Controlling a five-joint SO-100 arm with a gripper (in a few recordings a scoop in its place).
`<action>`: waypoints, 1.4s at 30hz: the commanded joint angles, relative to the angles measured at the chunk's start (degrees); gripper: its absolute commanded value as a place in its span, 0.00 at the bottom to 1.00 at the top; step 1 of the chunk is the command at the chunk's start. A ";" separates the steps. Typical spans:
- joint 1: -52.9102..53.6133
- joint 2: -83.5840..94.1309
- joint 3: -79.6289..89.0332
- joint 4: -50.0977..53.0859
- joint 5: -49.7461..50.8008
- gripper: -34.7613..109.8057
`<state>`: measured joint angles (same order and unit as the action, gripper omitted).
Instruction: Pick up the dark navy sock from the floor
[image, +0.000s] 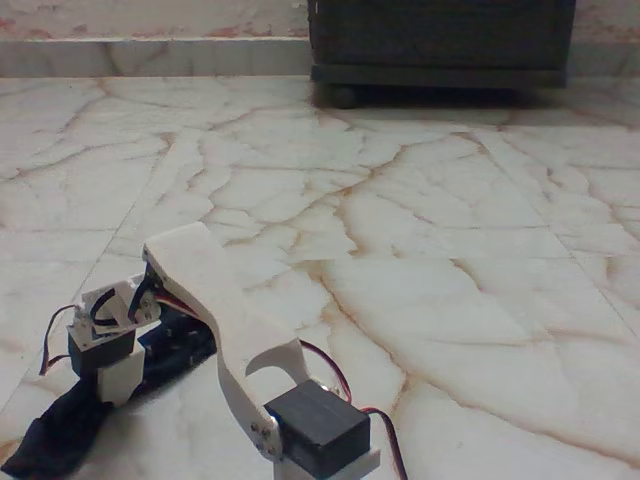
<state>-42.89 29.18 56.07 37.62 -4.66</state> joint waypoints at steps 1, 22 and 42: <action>0.53 2.02 1.23 -0.62 0.70 0.24; 19.78 64.25 57.66 -13.62 -36.74 0.24; 43.59 103.89 97.56 -46.05 -70.75 0.24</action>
<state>0.26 130.69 153.63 -7.12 -74.53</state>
